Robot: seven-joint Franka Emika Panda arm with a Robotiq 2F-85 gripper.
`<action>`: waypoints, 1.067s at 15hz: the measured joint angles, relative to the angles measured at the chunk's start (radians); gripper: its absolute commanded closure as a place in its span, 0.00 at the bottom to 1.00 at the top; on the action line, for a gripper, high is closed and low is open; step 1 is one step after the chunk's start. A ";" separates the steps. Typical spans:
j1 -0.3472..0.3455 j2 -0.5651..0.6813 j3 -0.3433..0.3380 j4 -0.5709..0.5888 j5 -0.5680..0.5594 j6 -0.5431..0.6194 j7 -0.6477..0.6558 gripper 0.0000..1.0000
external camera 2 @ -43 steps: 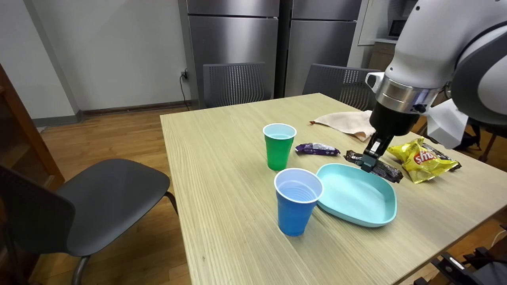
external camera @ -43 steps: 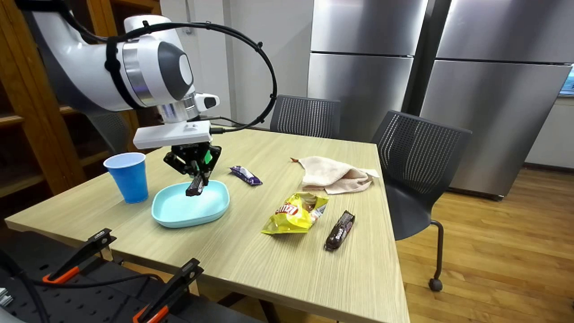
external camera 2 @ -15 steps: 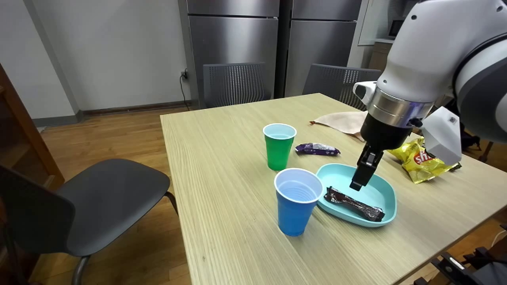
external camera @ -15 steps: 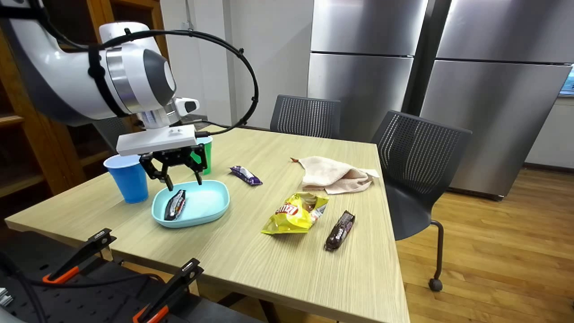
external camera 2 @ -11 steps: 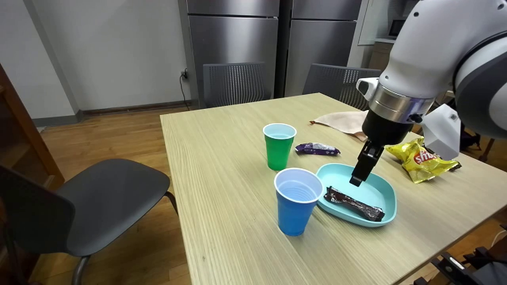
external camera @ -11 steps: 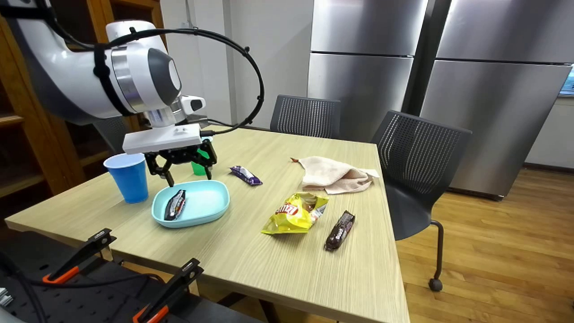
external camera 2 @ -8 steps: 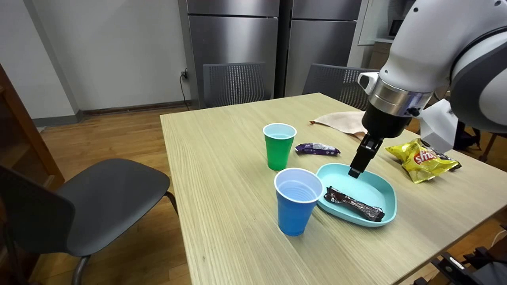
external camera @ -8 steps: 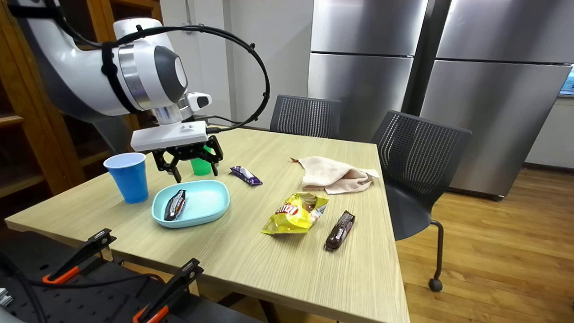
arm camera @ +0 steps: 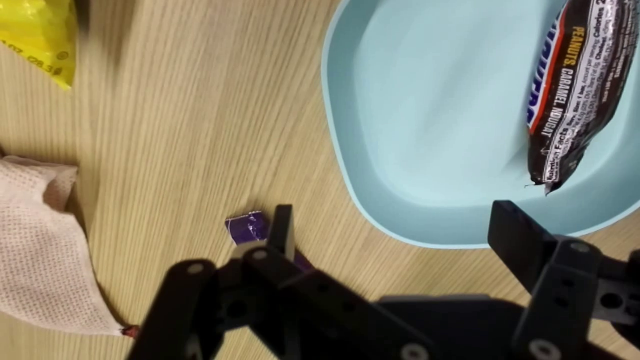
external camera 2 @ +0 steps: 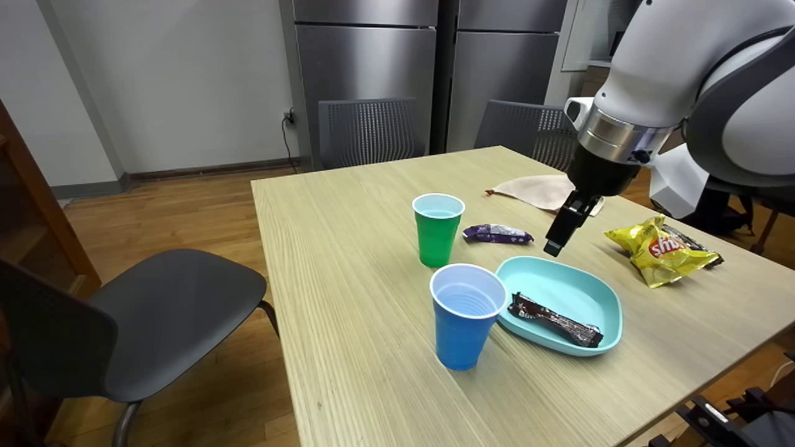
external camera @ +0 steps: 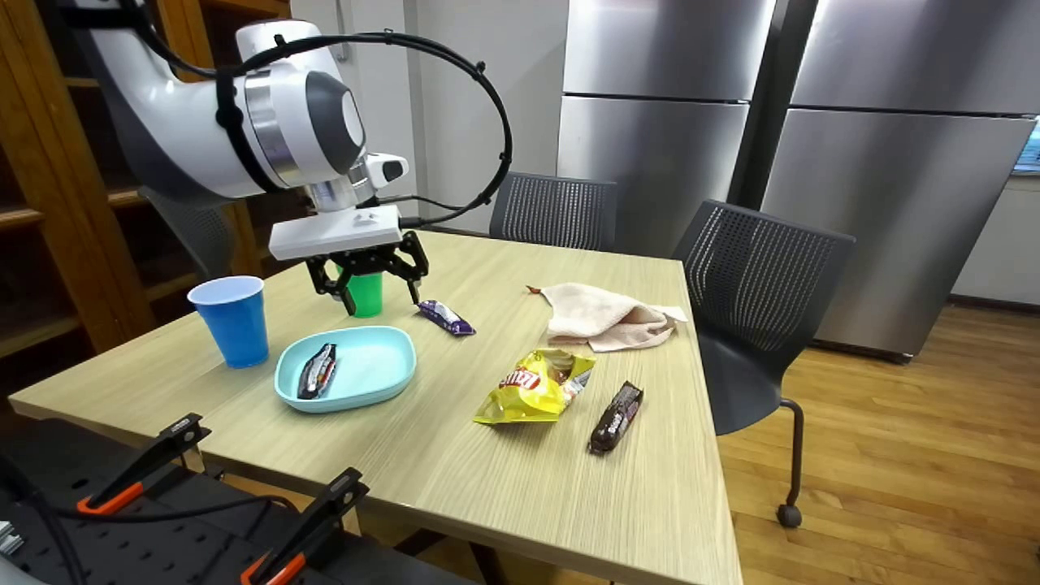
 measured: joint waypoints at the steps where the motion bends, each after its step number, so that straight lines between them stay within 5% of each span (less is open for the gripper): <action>1: 0.000 0.000 0.001 0.000 0.000 0.000 0.000 0.00; 10: -0.013 0.019 0.031 0.025 0.084 0.001 0.002 0.00; 16: -0.122 0.097 0.147 0.144 0.154 -0.013 -0.056 0.00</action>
